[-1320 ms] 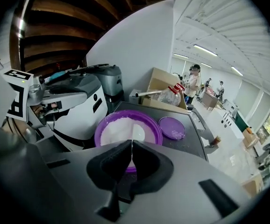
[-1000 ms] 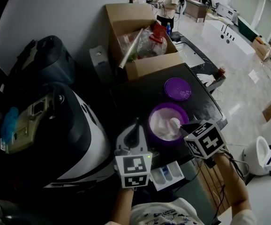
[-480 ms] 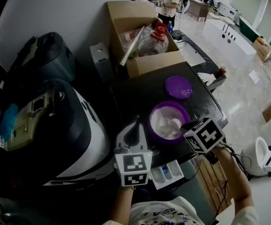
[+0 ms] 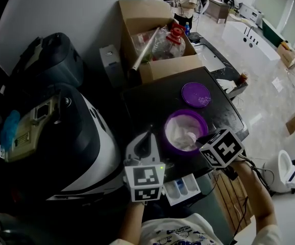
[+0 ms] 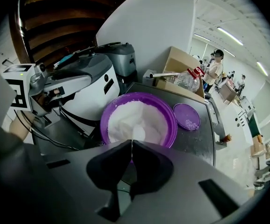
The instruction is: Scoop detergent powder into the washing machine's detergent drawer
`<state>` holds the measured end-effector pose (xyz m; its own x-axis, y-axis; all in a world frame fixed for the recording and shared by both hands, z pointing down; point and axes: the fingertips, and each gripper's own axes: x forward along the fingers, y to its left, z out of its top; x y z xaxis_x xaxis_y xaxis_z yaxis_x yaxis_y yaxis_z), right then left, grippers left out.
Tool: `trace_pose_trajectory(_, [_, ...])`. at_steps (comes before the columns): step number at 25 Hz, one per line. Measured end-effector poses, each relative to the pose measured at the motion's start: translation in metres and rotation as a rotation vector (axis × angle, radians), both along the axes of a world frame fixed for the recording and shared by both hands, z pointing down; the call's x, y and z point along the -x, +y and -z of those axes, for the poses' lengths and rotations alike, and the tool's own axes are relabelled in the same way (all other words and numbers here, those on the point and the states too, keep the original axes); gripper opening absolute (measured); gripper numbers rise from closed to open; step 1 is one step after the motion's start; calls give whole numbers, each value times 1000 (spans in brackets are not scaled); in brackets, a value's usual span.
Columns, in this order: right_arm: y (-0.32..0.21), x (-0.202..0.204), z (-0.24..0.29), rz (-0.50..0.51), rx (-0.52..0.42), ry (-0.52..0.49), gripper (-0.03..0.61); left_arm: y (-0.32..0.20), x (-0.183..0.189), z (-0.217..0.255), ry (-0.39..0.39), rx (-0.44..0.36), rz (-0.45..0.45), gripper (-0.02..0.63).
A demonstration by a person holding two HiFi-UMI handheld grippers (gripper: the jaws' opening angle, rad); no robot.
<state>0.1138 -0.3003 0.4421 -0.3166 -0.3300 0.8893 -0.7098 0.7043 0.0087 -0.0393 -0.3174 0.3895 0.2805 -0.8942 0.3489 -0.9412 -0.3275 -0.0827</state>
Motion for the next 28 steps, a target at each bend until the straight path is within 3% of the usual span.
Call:
trace_pose_trajectory(10, [7, 15, 1, -2, 27, -77, 20, -1, 2, 1, 6, -1, 4, 2])
trace_pose_trajectory(19, [5, 9, 1, -70, 39, -156, 20, 0, 2, 0, 7, 3, 9, 2])
trace_pose_trajectory(28, [4, 6, -1, -172, 89, -305, 20, -1, 1, 1, 11, 2, 14, 2])
